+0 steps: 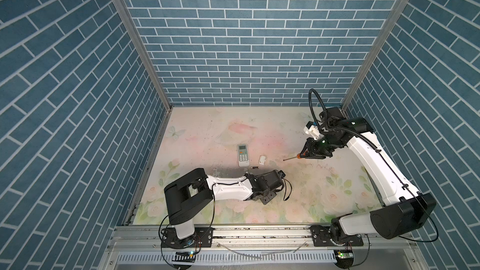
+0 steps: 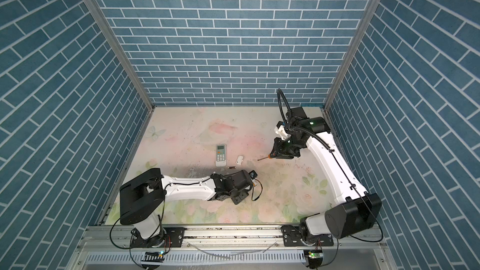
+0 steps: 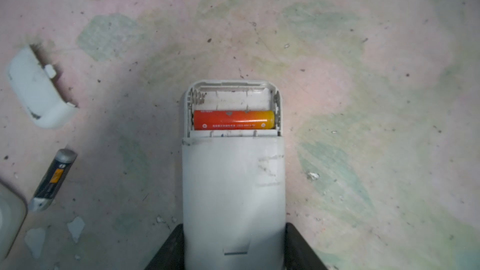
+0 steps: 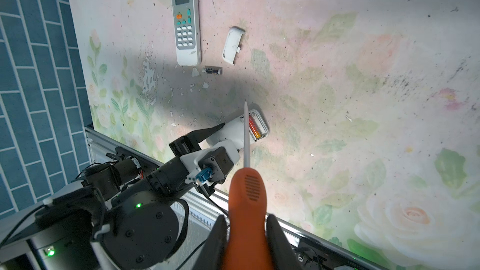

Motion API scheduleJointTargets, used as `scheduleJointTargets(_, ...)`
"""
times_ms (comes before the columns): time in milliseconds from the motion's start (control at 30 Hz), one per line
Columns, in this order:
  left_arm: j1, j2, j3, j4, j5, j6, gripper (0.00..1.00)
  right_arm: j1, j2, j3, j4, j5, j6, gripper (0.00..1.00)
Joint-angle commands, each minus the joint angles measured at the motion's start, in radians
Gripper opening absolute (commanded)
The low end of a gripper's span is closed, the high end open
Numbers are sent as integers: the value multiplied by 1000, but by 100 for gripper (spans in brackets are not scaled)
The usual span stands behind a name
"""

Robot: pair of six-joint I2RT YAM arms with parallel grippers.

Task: Unload the batteries from the remote control
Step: 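Raise the screwdriver and reposition its tip above the orange-red battery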

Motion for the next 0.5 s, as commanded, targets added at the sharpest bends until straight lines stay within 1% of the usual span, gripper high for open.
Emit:
scheduleJointTargets(0, 46, 27, -47, -117, 96, 139, 32, -31, -15, -33, -53, -42, -104, 0)
scheduleJointTargets(200, 115, 0, -51, -107, 169, 245, 31, -38, 6, -57, -67, -60, -162, 0)
scheduleJointTargets(367, 159, 7, -40, -116, 202, 279, 31, -38, 43, -106, -65, -117, -166, 0)
scheduleJointTargets(400, 162, 10, -40, -116, 200, 282, 31, -36, 52, -117, -61, -142, -161, 0)
scheduleJointTargets(467, 169, 14, -42, -108, 193, 284, 31, -33, 66, -124, -64, -153, -154, 0)
